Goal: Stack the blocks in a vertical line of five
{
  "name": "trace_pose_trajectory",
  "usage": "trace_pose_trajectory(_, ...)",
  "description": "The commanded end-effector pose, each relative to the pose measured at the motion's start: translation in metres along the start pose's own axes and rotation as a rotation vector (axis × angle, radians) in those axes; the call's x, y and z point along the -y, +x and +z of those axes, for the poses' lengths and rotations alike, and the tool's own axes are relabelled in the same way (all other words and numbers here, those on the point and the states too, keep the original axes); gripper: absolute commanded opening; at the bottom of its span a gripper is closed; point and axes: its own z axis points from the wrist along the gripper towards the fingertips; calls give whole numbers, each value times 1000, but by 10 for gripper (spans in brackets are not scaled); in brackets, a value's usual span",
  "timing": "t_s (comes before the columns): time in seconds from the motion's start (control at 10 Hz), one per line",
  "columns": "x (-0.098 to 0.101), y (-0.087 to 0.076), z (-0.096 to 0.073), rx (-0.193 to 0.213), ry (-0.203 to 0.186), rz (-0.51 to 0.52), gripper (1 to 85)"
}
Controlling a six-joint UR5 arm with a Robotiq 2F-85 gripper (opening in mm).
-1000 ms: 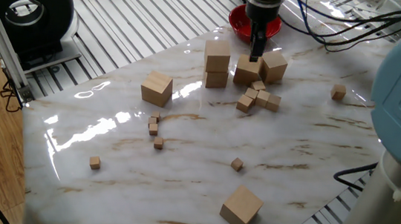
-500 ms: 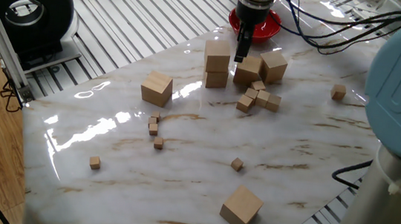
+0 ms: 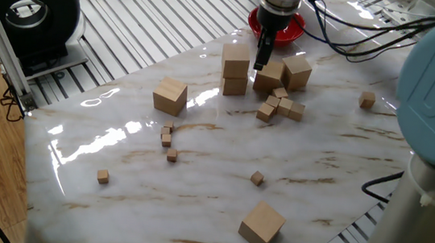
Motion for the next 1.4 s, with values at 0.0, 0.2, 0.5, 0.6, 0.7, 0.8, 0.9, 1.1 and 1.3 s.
trace_pose_trajectory(0.0, 2, 11, 6, 1, 1, 17, 793)
trace_pose_trajectory(0.2, -3, 19, 9, 2, -13, 27, 823)
trace_pose_trajectory(0.5, -6, 21, 9, 5, -22, 25, 827)
trace_pose_trajectory(0.6, -6, 22, 10, 8, -22, 25, 827)
trace_pose_trajectory(0.7, -7, 22, 12, 14, -25, 21, 823)
trace_pose_trajectory(0.8, -10, 21, 14, 22, -38, 31, 823)
trace_pose_trajectory(0.9, -9, 24, 15, 20, -34, 31, 823)
trace_pose_trajectory(1.1, -5, 22, 26, 31, -23, 23, 823)
trace_pose_trajectory(1.3, 0, 23, 33, 40, -8, 21, 823)
